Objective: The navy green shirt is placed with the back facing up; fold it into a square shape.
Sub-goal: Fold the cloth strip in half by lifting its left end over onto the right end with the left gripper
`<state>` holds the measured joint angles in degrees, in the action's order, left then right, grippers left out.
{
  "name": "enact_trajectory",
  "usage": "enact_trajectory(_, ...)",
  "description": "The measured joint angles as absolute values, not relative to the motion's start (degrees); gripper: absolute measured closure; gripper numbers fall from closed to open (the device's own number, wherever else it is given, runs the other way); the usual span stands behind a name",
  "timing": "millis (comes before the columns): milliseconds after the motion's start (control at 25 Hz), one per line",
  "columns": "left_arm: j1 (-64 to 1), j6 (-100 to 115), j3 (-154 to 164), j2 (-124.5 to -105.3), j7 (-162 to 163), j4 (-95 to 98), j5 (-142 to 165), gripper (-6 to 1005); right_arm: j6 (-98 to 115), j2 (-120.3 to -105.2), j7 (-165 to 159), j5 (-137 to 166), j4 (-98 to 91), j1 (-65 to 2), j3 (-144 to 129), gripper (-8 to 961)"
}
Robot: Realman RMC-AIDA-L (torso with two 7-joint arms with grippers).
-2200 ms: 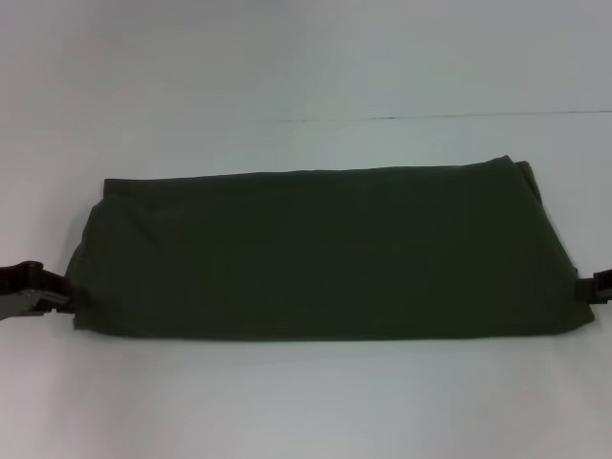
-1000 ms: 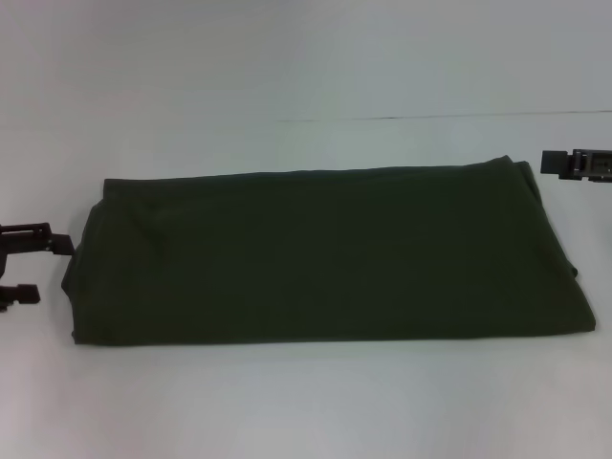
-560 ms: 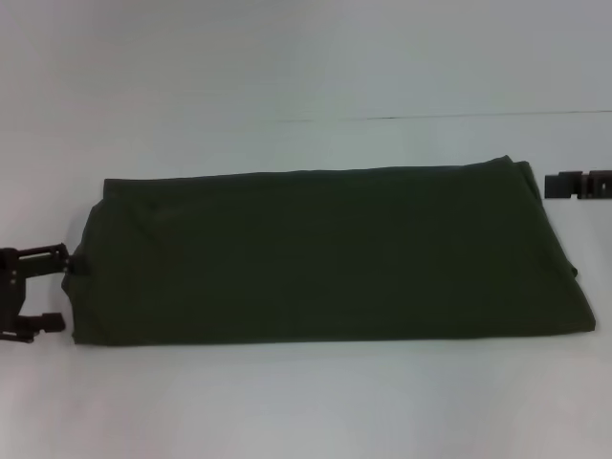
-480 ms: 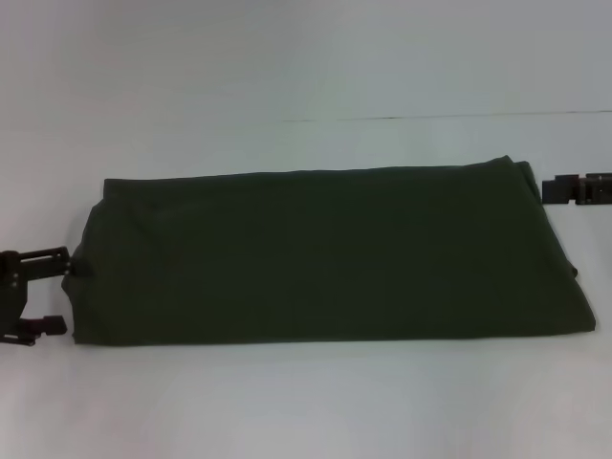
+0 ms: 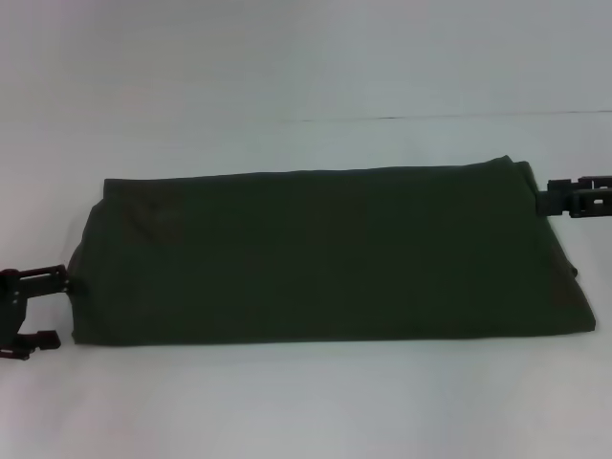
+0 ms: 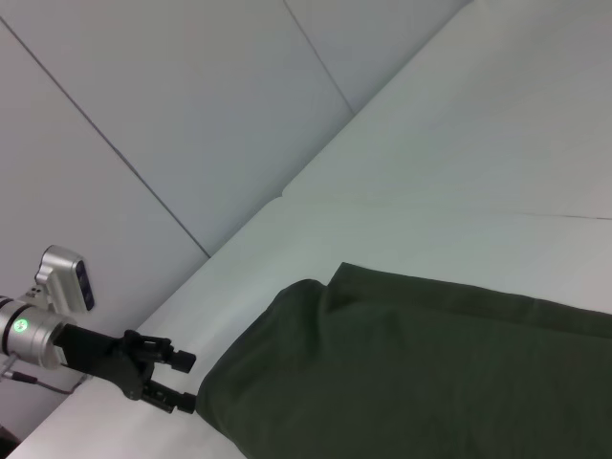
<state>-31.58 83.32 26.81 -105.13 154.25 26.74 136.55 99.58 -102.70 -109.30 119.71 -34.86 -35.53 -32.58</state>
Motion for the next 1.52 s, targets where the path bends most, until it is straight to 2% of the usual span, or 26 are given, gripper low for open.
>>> enact_trajectory(720, -32.75, 78.92, 28.30, -107.42, 153.72, 26.27, 136.58, 51, 99.38, -102.91, -109.49, 119.71, -34.80, -35.63, -32.54, 85)
enact_trajectory(1520, -34.97, 75.93, 28.57, -108.10, 153.72, 23.66, 136.22, 51, 99.41, -102.91, -109.69, 119.71, -34.80, -36.51, -32.26, 86)
